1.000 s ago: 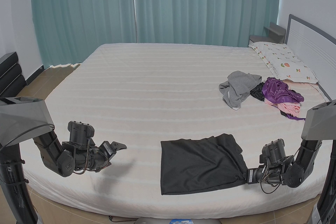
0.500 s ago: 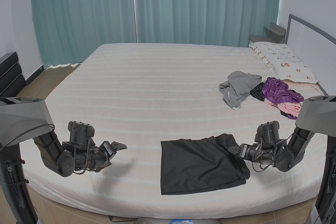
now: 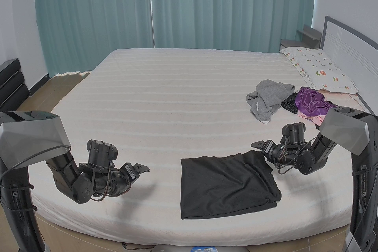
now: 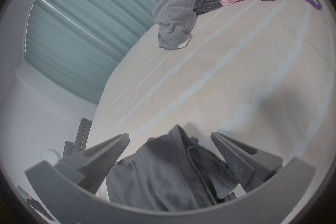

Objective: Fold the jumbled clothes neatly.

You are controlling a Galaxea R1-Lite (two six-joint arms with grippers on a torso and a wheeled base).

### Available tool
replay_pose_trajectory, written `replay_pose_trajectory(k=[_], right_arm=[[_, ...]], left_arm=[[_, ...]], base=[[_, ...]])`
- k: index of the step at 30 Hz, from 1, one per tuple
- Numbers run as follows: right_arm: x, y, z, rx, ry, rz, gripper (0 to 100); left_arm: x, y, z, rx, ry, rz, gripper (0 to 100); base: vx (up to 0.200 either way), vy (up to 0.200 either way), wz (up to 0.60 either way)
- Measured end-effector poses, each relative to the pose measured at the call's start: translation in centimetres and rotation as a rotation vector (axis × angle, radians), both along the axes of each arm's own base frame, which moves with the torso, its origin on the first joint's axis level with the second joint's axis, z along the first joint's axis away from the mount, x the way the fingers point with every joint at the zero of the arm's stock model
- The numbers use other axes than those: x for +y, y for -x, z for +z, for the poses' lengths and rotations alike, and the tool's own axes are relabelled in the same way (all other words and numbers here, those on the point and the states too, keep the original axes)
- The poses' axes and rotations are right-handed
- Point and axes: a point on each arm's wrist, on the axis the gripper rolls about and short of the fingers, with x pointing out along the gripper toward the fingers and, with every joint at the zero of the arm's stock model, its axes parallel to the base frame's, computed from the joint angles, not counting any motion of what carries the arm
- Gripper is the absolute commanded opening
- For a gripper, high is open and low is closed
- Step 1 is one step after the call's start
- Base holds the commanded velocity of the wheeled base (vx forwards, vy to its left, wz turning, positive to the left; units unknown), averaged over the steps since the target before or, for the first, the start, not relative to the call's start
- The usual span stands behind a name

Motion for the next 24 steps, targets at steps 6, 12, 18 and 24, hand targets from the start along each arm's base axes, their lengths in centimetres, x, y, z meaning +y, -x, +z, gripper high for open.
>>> replay_pose_trajectory(k=[6,12,18,24], right_arm=[[-0.2,-0.9,-0.4,-0.006,-0.019,0.002,100],[-0.1,-0.9,-0.7,0.004,-0.027,0.011,0],[-0.1,-0.7,-0.8,0.018,-0.037,-0.003,0],[-0.5,-0.7,-0.6,0.023,-0.056,-0.040,0]], left_arm=[[-0.4,0.0,-0.2,0.003,-0.004,-0.009,100],[-0.6,-0.1,-0.2,0.000,-0.003,-0.011,100],[-1.2,-0.6,-0.3,-0.023,-0.024,-0.001,100],[-3.0,-1.9,-0.6,-0.075,-0.049,0.003,100]], base=[[0.000,0.000,0.00],[0.000,0.000,0.00],[0.000,0.000,0.00],[0.000,0.000,0.00]])
